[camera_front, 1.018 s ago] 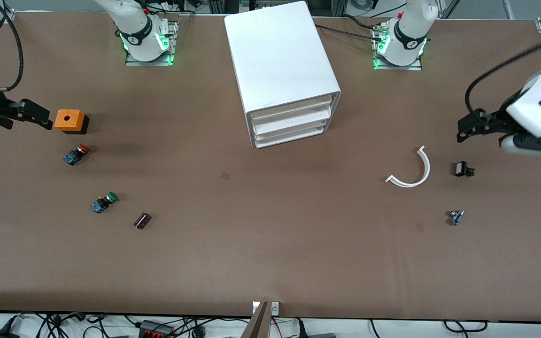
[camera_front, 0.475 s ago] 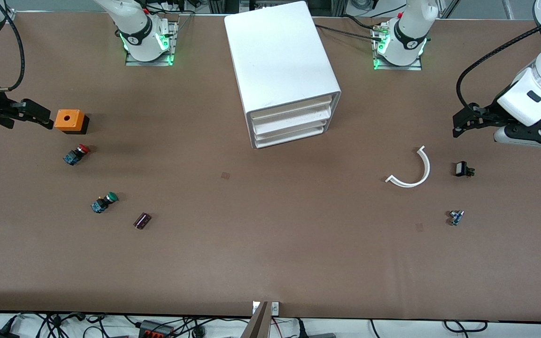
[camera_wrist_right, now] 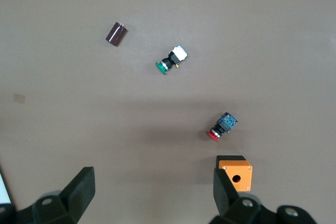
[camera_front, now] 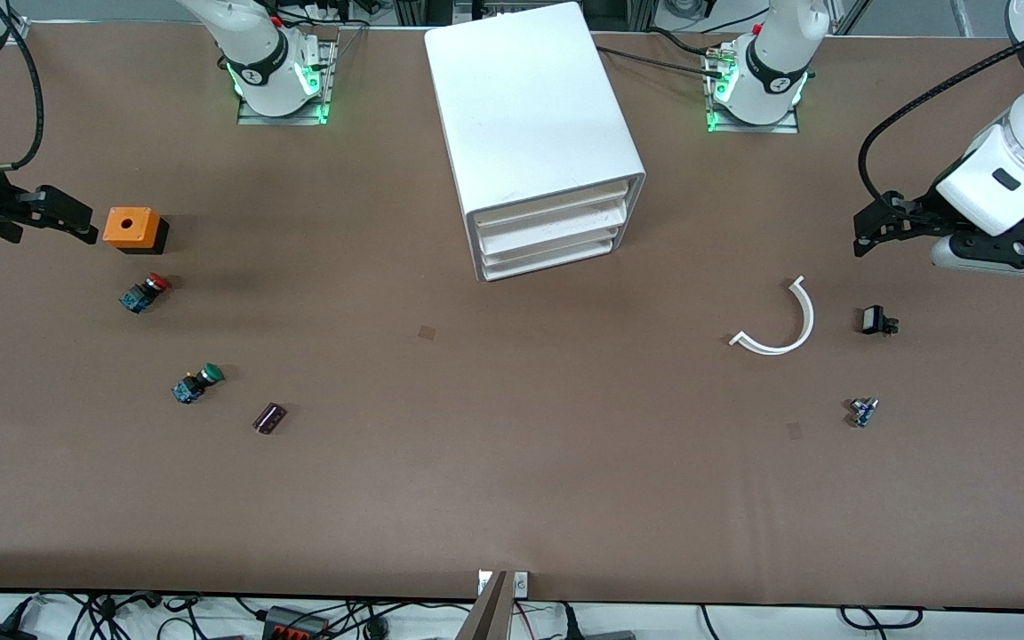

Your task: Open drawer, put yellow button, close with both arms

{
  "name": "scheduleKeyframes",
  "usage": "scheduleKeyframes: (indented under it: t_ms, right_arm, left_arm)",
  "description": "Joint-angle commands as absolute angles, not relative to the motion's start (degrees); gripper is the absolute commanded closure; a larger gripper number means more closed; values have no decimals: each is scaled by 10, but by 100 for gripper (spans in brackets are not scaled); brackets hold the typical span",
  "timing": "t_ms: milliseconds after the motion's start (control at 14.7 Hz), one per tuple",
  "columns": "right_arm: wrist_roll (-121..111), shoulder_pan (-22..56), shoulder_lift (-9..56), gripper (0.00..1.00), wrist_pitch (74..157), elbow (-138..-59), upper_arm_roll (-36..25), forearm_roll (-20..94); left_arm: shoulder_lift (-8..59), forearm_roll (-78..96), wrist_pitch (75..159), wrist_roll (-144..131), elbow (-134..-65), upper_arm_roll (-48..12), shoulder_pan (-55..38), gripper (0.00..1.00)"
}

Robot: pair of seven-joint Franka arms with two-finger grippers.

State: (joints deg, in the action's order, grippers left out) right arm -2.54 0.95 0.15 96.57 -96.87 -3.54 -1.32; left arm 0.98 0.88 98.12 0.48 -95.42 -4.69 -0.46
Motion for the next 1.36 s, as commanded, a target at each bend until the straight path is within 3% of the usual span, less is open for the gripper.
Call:
scheduleKeyframes:
  t_ms: [0, 1290]
  right_arm:
    - [-31, 8, -12, 0, 963, -972, -33, -22]
    - [-33, 7, -14, 0, 954, -971, -34, -22]
  left_arm:
    - [-5, 3, 974, 3, -963, -49, -4, 0]
    - [-5, 4, 957, 3, -959, -49, -4, 0]
